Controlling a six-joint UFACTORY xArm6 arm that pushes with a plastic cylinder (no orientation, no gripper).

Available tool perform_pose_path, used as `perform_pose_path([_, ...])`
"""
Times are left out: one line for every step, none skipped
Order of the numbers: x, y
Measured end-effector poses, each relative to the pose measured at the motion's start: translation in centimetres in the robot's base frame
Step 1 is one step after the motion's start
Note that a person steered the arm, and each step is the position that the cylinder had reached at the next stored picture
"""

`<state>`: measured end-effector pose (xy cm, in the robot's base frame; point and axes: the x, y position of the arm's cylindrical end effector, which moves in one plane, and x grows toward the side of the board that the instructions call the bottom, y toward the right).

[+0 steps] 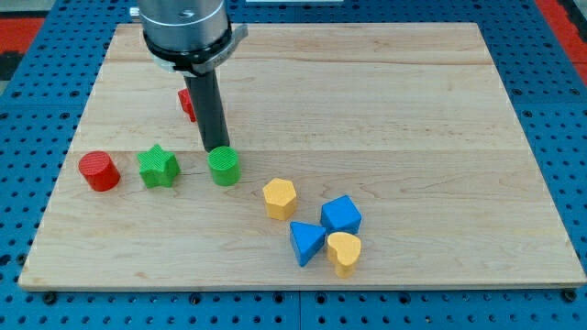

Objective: Move the red star diagonally to the green star

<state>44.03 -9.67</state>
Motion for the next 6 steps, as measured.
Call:
perform_pose_path([-5.3,1.1])
perform_pose_path([-11.4,2.9])
perform_pose_path([-15.0,-4.7])
perform_pose_path([-16.6,-13.1])
perform_pose_path([-16.6,-17.8])
perform_pose_path([-12.1,-12.8])
